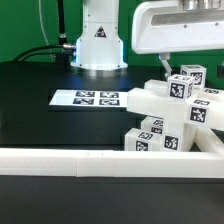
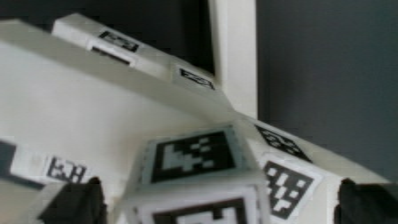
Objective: Assemble chair
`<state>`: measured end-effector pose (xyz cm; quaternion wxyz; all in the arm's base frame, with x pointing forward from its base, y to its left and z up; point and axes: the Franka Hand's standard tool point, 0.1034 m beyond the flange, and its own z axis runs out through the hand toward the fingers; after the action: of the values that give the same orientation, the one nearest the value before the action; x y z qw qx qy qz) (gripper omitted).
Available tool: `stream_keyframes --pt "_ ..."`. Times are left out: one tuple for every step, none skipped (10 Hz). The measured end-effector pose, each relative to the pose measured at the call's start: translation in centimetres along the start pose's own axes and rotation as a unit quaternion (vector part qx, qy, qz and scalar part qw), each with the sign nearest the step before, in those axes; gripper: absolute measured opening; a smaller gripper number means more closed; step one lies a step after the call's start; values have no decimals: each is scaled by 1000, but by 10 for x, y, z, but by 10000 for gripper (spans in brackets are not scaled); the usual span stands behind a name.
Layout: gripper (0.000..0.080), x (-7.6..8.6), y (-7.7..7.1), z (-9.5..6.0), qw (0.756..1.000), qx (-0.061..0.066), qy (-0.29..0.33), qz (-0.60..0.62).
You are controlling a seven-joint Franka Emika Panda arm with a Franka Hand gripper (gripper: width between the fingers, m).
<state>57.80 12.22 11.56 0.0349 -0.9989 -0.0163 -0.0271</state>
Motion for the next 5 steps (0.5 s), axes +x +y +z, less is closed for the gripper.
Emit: stream_keyframes --pt "649 1 1 0 999 -10 1 -46" --pt "649 1 1 0 997 -13 2 -72" --pt "606 0 2 0 997 -13 2 -81" --pt "606 0 2 0 997 -13 2 -79" --pt "456 0 2 0 997 -13 2 -79"
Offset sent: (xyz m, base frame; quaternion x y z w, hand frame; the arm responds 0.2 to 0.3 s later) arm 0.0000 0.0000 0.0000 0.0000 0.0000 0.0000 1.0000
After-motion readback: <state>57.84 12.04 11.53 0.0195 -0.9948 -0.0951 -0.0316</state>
